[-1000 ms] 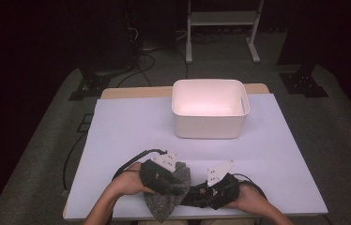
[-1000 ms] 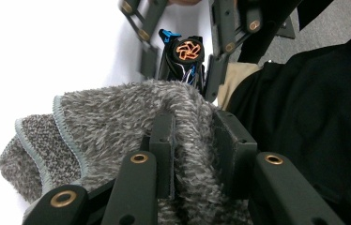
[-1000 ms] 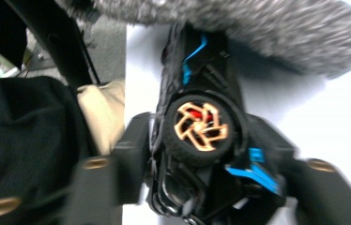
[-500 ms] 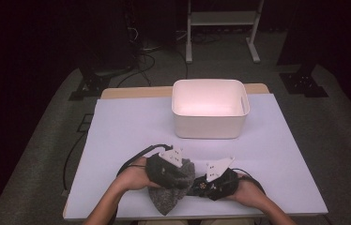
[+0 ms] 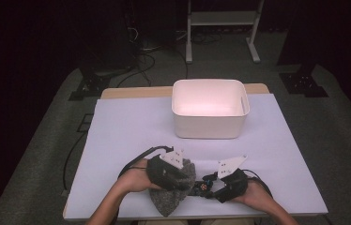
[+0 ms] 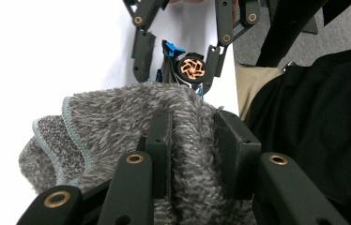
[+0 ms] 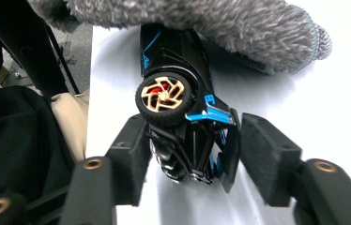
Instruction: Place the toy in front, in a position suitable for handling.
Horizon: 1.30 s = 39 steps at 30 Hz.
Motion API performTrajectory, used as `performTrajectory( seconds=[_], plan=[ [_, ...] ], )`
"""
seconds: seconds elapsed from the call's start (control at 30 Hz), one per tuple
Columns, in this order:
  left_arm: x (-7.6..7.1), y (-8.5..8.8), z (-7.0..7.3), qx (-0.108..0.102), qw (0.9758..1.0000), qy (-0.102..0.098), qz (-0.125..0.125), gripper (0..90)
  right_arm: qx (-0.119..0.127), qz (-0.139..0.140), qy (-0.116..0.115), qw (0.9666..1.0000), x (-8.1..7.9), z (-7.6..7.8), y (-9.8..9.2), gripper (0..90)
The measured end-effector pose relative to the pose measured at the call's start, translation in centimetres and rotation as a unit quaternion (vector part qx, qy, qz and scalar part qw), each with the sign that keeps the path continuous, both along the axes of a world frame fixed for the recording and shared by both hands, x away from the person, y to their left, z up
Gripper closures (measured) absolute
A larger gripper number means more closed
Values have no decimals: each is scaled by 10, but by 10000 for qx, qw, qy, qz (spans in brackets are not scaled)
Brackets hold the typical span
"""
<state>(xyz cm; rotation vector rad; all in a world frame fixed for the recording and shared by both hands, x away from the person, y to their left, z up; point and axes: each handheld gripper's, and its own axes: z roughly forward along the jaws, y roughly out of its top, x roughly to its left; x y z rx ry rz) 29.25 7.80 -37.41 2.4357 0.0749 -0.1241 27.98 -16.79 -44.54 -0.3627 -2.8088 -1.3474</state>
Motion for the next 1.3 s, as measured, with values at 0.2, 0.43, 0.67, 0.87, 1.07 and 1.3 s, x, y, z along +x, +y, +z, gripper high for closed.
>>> performTrajectory(
  seconds=[0.2, 0.43, 0.67, 0.87, 1.07, 1.3],
  plan=[
    [-1, -2, 2, 66, 10000, -46, 47, 674, -115, 153, 172, 9997, -1, -4, 5, 290],
    [-3, -8, 3, 140, 9998, -163, 22, 667, -62, 12, 129, 9999, -3, -5, 3, 321],
    [-4, -15, 10, 170, 9992, -369, 15, 699, -60, -76, -1, 10000, -5, -3, -1, 546],
    [-5, -30, 6, 262, 9986, -419, -209, 805, -23, -100, 0, 9999, -6, -4, -1, 550],
    [-1, -57, 4, 383, 9976, -381, -430, 800, -18, -115, -34, 9999, -6, -4, 0, 550],
    [-1, -50, 5, 405, 9974, -367, -472, 793, 9, -79, -25, 10000, -5, -5, -1, 551]
  ],
)
